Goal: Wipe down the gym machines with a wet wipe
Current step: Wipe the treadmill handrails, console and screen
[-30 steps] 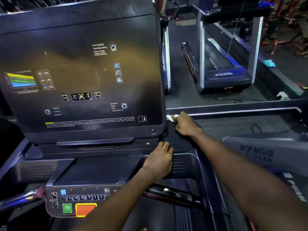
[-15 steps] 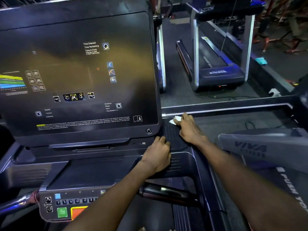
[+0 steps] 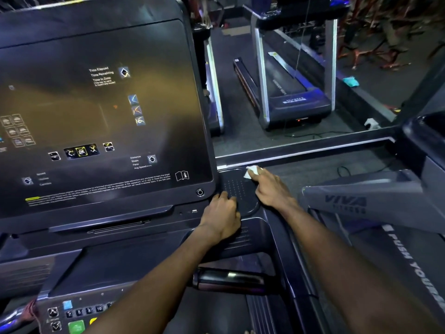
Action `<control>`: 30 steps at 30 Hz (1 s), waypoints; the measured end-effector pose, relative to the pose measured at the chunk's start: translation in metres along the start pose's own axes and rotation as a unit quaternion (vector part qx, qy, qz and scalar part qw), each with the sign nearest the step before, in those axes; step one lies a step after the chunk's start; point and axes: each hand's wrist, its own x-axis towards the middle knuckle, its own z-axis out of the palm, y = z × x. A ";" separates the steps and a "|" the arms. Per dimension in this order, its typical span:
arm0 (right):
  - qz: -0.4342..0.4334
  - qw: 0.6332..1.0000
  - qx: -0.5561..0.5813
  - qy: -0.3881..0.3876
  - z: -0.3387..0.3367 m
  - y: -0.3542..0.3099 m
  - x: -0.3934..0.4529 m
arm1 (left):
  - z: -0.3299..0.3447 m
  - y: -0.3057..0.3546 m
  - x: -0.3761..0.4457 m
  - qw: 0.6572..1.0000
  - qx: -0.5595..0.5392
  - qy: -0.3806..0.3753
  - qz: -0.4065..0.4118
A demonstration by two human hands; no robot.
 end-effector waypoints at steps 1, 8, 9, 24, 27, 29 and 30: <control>0.012 1.000 0.007 0.001 0.002 0.006 -0.006 | 0.000 0.000 0.001 1.000 -0.004 -0.002 -0.001; 0.047 0.997 0.028 -0.052 -0.002 -0.006 0.031 | 0.006 0.006 0.011 1.000 -0.025 -0.010 -0.014; 0.051 0.997 0.026 -0.059 0.000 -0.008 0.036 | 0.006 0.007 0.012 0.999 -0.029 -0.011 -0.017; 0.147 0.987 0.009 -0.056 0.016 -0.008 -0.020 | 0.013 0.006 0.025 0.999 -0.046 -0.021 -0.003; 0.152 0.987 0.021 -0.050 0.013 -0.016 0.000 | 0.014 0.004 0.026 0.999 -0.045 -0.030 0.008; 0.164 0.985 0.025 -0.046 0.014 -0.020 -0.005 | 0.013 0.003 0.028 0.998 -0.050 -0.041 0.011; 0.170 0.984 0.023 -0.044 0.017 -0.022 -0.015 | 0.013 0.002 0.027 0.997 -0.052 -0.045 0.014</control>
